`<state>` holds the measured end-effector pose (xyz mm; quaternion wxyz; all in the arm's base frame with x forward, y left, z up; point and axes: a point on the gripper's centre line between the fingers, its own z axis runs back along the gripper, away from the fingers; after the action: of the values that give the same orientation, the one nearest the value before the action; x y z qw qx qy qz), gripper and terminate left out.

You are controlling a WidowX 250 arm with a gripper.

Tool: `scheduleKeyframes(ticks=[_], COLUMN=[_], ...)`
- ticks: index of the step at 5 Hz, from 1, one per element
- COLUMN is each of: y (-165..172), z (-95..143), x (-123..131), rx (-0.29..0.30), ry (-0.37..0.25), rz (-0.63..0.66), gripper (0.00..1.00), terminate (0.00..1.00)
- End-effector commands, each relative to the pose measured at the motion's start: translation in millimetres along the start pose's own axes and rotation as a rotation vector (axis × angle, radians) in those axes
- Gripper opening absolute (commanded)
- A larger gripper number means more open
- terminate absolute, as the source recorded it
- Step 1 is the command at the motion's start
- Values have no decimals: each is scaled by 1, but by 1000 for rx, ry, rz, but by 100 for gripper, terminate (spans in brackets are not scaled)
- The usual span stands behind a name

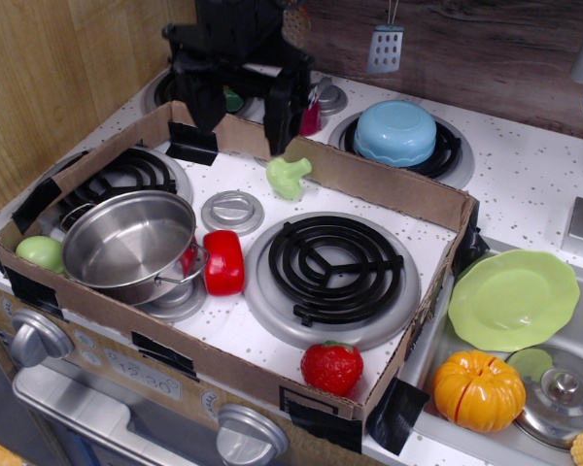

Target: Put broccoli in pot

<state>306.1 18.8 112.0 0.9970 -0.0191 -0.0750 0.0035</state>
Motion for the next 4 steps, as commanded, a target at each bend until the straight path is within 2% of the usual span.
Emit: scheduleKeyframes(ticks=[1, 4], y=[7, -6], z=[-14, -34], x=[24, 52], rx=[-1, -16], ry=[-47, -28], rz=[17, -12], gripper=[100, 100], terminate=[0, 0])
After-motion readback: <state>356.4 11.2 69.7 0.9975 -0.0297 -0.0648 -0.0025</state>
